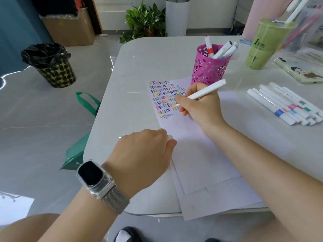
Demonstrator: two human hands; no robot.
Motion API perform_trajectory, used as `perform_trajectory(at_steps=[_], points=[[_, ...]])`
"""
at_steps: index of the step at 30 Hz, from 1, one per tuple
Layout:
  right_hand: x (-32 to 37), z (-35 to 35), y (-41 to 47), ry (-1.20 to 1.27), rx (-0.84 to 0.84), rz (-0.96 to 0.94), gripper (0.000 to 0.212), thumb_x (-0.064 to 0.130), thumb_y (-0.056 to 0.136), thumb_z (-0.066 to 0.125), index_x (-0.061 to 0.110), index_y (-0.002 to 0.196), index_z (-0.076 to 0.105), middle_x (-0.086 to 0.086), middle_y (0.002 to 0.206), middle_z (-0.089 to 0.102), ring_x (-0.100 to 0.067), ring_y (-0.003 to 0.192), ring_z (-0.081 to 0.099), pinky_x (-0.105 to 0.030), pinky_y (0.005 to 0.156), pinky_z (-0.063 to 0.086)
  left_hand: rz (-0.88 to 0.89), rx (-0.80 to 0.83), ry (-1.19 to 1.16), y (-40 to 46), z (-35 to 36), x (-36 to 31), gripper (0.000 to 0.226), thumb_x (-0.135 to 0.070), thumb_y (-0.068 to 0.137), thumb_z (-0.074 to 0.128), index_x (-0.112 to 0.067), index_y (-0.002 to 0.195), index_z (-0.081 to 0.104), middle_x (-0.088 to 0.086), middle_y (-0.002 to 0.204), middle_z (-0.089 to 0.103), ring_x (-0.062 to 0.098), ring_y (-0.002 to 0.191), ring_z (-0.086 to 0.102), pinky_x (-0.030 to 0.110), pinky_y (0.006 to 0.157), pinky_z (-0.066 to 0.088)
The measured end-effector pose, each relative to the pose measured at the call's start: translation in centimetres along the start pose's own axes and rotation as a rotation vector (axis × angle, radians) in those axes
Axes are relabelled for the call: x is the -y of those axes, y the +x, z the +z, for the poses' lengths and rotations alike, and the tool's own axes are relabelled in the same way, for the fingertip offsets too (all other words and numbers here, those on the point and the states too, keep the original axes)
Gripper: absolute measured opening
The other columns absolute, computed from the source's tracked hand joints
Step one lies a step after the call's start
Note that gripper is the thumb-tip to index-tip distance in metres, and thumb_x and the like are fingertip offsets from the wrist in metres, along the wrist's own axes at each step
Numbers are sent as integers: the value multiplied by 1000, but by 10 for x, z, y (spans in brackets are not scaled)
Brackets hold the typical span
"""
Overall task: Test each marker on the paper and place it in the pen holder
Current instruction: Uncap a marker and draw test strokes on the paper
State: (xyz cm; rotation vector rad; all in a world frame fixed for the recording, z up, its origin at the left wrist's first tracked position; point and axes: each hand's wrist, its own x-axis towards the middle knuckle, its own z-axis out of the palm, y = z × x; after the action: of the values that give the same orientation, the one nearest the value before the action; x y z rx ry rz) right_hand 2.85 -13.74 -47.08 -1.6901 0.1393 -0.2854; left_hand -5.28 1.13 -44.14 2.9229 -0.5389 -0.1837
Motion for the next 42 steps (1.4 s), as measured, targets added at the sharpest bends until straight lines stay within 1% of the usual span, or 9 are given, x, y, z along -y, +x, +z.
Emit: perform_trajectory(at_steps=[4,8,11,16,19,29,35,38,42], points=[[-2,1,0,-99,45,-19,23,-1,76,69,11,67,51,-9,54,57,-7,38,55,-14,38,38,10,8,13,0,0,-1,41,-45,97,20,-20,64,22,-2,67,38,27,71,47,34,69,41],[-4,2,0,-144,59,-37,21,-2,75,68,10,68,53,-9,54,56,-7,38,56,-15,38,39,18,9,20,2,0,-2,41,-44,97,20,-21,64,23,-4,67,37,26,71,46,33,66,36],[-4,3,1,-152,61,-31,21,-1,75,69,11,67,53,-7,52,56,-6,38,57,-15,38,39,24,14,27,2,1,-1,40,-44,97,20,-21,65,25,-4,69,38,27,73,47,32,66,36],[-5,3,1,-166,65,-46,22,-2,75,69,10,67,53,-8,53,57,-6,38,57,-15,38,40,12,13,24,1,-1,-1,40,-44,97,20,-20,66,26,-4,70,40,26,74,48,33,68,40],[-5,3,1,-181,73,-48,22,-1,75,70,11,66,53,-8,54,58,-6,39,57,-16,39,42,10,14,16,2,-1,-1,40,-44,97,20,-21,66,26,-4,70,41,26,73,48,32,68,39],[-5,3,2,-206,89,-56,23,1,74,70,13,65,53,-4,52,56,-9,40,57,-16,39,42,11,-1,32,1,-2,0,41,-45,97,21,-21,64,23,-4,66,36,25,68,42,32,63,33],[-7,3,4,-233,92,-68,26,1,73,69,15,61,51,0,50,52,-7,40,54,-16,39,41,9,-12,33,2,-2,1,41,-46,96,21,-20,64,23,-4,66,35,26,69,42,32,65,36],[-5,2,4,-191,111,-34,27,0,74,68,15,60,50,6,44,51,-7,39,55,-16,38,39,9,-26,25,2,-2,1,41,-46,96,21,-20,64,22,-4,66,36,26,68,42,33,65,37],[2,-3,9,71,-43,40,28,-3,76,64,15,61,49,10,38,48,-7,35,48,-17,38,36,6,-45,-12,2,-4,3,41,-47,96,21,-21,64,23,-4,65,37,24,64,40,32,64,37]])
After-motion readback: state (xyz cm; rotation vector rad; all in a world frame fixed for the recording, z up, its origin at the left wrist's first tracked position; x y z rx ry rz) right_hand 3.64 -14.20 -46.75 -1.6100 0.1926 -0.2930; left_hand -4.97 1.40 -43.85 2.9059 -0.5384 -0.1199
